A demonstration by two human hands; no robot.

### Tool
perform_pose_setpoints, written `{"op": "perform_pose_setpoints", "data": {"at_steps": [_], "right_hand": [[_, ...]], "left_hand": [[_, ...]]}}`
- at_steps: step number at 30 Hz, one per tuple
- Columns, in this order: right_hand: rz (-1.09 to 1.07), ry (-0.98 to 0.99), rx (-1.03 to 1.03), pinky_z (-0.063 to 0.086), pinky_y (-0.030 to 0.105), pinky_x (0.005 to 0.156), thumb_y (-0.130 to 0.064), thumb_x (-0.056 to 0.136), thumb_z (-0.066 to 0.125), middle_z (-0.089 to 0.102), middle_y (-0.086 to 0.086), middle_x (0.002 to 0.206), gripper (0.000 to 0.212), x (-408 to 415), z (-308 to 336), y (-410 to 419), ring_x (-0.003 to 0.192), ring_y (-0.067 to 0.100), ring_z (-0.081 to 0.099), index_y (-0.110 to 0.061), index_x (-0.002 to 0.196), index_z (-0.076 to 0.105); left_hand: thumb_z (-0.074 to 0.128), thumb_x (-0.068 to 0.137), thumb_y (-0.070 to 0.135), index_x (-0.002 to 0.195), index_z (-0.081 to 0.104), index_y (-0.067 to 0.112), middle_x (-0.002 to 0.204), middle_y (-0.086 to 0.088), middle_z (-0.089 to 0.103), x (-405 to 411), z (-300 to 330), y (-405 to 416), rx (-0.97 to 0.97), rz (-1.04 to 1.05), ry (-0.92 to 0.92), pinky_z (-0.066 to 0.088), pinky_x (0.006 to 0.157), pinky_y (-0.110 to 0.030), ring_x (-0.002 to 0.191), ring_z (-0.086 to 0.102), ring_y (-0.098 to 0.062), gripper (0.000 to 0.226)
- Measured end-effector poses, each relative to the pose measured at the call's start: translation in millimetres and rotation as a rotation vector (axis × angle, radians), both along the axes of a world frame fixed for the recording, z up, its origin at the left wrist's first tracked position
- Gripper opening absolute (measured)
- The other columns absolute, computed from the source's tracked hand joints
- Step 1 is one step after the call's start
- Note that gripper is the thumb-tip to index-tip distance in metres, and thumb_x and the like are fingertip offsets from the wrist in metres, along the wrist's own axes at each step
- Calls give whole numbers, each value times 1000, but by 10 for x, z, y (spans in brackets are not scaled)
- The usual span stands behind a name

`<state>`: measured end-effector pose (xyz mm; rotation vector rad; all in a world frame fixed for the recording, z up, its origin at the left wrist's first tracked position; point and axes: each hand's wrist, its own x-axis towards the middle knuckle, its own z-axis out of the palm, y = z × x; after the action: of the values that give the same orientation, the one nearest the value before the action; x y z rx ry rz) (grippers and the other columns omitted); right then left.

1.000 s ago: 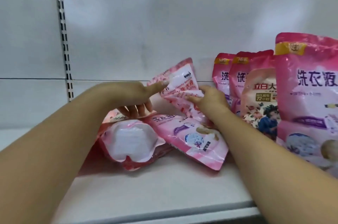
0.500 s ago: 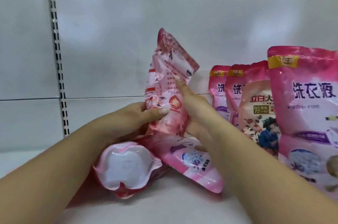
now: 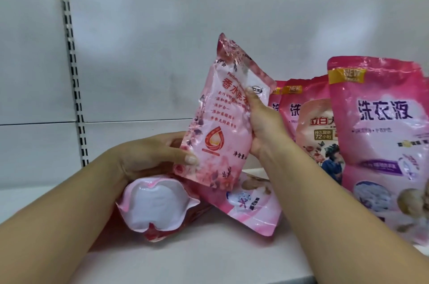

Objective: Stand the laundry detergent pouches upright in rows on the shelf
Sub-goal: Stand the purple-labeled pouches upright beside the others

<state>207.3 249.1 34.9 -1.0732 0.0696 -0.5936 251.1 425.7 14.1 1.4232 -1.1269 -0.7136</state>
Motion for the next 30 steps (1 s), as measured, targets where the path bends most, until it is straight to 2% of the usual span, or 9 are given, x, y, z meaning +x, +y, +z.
{"op": "perform_pose_setpoints", "data": {"at_steps": [3,5,7,10,13,20,23,27,30], "right_hand": [[-124,-60,-106,57,27,62,-42,79,65,61,7,76,32,-44,-2,-33,53,11,58,-10,78,57],[-180,-119,-188,37,11,35,-41,80,64,47,0,61,31,-64,-4,-49,28,-2,41,-15,69,51],[-210,-130,-225,30,8,31,-39,82,63,45,-1,61,30,-56,-5,-61,26,-2,39,-17,66,49],[-146,-141,-204,51,15,47,-32,83,64,63,0,83,16,-30,33,-9,62,11,62,-18,87,58],[-19,-180,-71,56,41,82,-20,81,66,69,9,99,23,-49,61,-34,92,28,67,-12,102,60],[-44,-224,-9,60,32,60,-3,73,71,70,5,63,16,-265,109,-195,56,15,68,-7,81,58],[-251,-176,-264,44,17,40,-20,76,71,67,7,74,20,-296,81,-164,47,8,58,-13,74,53],[-257,-65,-589,49,26,68,-44,78,64,63,-1,84,25,-309,13,-132,72,13,57,-21,79,55],[14,166,-786,47,41,91,-42,73,68,69,-5,94,22,-357,-7,-110,94,18,63,-27,87,61]], "left_hand": [[86,49,18,98,70,13,103,-7,72,-5,0,-25,54,46,-100,54,73,-23,93,69,-19,51],[88,47,30,103,68,19,109,-4,71,-16,2,-52,37,106,-114,53,76,-21,100,67,-17,60],[86,49,38,110,60,26,108,4,71,-45,0,-114,35,211,-207,52,75,-17,100,66,-10,67],[77,63,37,117,48,28,104,12,69,-56,-7,-199,76,354,-408,51,73,-11,92,66,2,62],[68,61,31,112,52,30,103,13,70,-30,-12,-189,64,349,-436,51,76,-12,94,66,0,53],[75,71,27,110,56,25,109,8,70,49,-7,-166,69,258,-388,52,82,-19,100,66,-9,44],[72,63,23,106,58,23,104,6,73,67,-25,-159,32,239,-319,54,77,-20,97,68,-11,45],[87,42,38,106,61,21,106,0,72,120,-55,-119,16,208,-213,55,75,-23,97,68,-16,71],[84,51,44,104,60,28,106,4,72,106,-52,-125,67,372,-436,53,90,-32,98,67,-10,61]]}}
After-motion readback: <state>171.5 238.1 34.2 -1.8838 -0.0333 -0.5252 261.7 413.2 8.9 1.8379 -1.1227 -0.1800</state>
